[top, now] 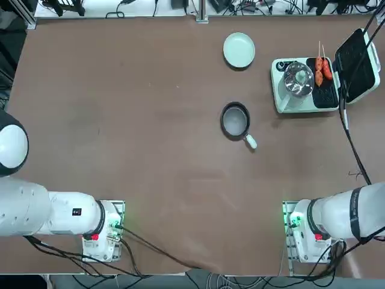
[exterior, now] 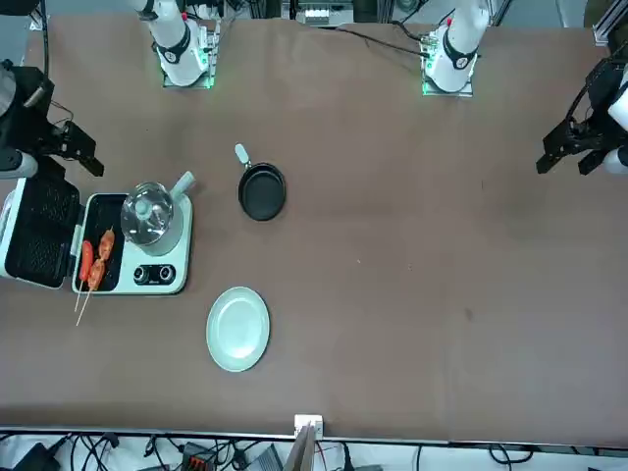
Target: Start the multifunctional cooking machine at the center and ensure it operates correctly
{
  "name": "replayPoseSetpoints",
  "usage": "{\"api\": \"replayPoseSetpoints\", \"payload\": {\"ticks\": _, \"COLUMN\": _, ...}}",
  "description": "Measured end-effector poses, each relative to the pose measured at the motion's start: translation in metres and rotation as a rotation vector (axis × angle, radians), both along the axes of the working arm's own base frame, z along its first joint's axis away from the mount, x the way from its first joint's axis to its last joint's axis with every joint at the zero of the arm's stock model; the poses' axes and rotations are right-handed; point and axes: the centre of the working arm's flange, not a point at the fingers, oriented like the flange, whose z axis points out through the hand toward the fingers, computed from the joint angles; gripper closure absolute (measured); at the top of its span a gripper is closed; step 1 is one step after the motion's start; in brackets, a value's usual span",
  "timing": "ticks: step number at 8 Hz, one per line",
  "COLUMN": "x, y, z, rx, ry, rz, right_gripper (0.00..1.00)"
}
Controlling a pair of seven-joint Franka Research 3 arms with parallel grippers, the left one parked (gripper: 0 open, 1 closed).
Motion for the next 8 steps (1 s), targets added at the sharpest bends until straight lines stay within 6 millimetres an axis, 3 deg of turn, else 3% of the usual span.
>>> {"api": "replayPoseSetpoints", "payload": {"ticks": 8, "x": -0.0007, "y": 0.0049, "z": -0.0017, "rx": -0.002, "ry": 0.004, "rz": 0.034, "right_gripper": 0.00}}
